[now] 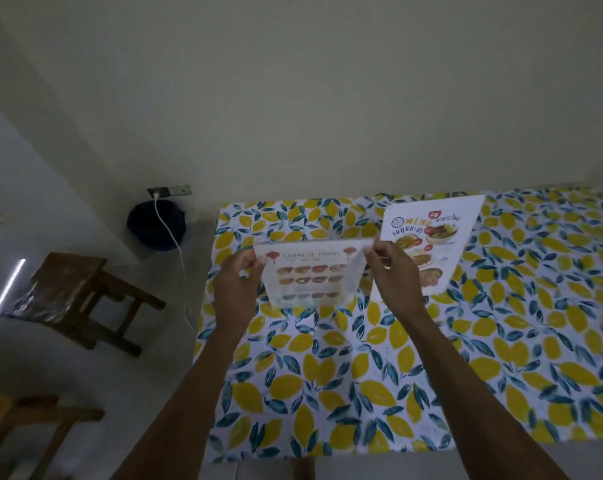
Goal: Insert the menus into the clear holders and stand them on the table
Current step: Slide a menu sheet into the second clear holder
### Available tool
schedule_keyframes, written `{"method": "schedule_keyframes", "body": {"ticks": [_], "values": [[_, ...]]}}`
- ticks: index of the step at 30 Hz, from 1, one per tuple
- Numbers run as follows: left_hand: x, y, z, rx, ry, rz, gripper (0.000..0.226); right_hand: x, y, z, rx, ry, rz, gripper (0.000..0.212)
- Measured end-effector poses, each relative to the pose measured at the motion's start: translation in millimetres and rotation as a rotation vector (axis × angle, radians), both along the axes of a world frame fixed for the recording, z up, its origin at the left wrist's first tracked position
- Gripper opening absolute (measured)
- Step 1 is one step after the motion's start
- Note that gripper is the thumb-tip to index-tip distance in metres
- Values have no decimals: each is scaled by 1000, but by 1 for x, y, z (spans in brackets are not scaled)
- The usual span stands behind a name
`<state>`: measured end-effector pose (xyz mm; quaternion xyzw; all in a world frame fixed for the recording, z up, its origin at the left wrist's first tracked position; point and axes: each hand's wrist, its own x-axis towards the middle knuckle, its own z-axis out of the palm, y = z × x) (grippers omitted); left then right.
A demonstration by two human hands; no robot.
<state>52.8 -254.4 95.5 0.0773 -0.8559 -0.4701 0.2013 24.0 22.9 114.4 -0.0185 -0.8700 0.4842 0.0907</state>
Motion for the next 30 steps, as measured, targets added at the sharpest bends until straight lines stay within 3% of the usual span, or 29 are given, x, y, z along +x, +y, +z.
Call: {"method": "schedule_keyframes", "body": {"ticks": [3,10,14,17,30], "values": [[-26,-2,-17,7,-108,-76,8,-29,-16,-22,1,-65,-60,33],[-48,-7,-69,-59,-351,-104,15,-47,-32,-77,125,-270,-118,35],[-50,-7,-73,-64,-349,-108,13,-45,-33,-89,119,-274,-147,42],[-48,-6,-69,-52,-347,-115,4,-42,-33,-92,130,-221,-154,40],[-42,1,-68,-29,-332,-87,5,-42,-26,-102,215,-156,-95,28]]}}
